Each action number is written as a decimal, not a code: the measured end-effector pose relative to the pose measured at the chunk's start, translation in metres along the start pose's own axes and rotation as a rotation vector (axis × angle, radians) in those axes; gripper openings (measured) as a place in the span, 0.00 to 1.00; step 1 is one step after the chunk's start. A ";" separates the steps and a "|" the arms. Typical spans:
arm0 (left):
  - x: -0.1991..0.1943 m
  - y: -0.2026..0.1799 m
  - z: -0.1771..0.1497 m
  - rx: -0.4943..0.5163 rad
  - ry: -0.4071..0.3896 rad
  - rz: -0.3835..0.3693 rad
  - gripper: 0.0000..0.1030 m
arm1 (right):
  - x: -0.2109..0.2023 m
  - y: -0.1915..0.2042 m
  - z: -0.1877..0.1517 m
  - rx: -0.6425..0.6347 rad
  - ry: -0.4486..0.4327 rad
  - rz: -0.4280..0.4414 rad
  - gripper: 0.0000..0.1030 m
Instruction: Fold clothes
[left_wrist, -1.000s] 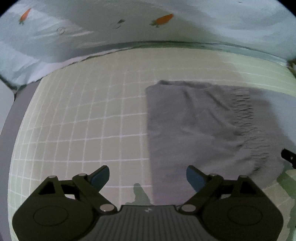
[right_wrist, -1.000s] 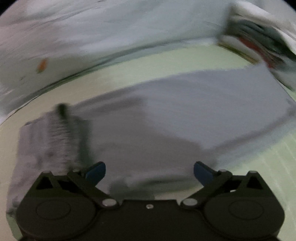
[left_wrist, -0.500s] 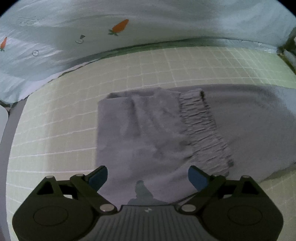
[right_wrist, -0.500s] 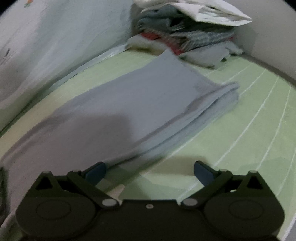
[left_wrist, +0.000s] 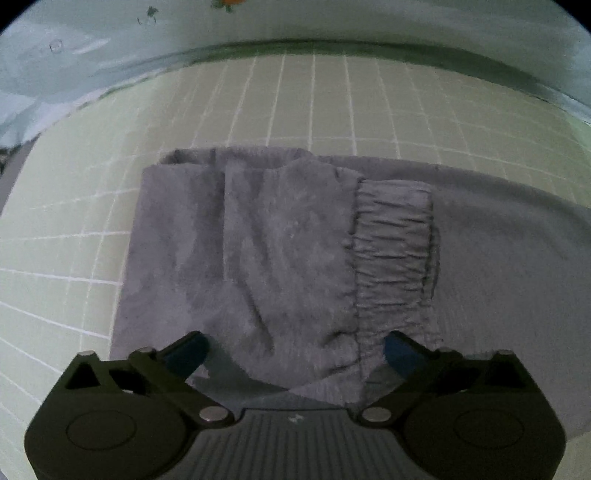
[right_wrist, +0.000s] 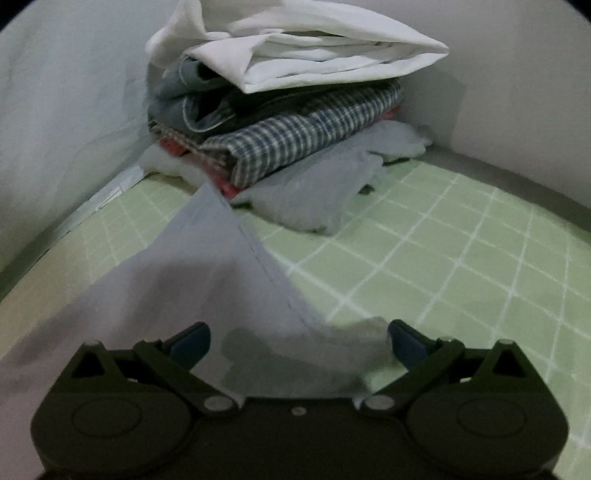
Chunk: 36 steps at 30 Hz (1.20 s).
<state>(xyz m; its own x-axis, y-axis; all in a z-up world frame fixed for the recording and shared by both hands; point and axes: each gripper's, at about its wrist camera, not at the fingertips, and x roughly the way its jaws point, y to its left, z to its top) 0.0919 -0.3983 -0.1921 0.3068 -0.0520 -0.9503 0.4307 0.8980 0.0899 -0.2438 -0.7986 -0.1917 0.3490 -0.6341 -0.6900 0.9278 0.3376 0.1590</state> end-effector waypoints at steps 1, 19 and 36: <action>0.002 0.001 0.001 -0.006 0.007 -0.006 1.00 | 0.003 0.002 0.003 -0.008 0.002 -0.002 1.00; 0.017 0.027 0.001 -0.066 0.038 -0.105 1.00 | -0.021 0.092 -0.018 -0.382 -0.017 0.018 0.14; 0.016 0.042 -0.016 -0.038 0.009 -0.120 1.00 | -0.110 0.237 -0.117 -0.806 0.028 0.414 0.57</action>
<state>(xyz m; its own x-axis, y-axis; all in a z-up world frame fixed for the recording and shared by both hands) 0.1015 -0.3542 -0.2079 0.2472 -0.1565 -0.9562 0.4315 0.9014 -0.0359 -0.0777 -0.5672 -0.1606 0.6211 -0.3395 -0.7064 0.3514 0.9263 -0.1363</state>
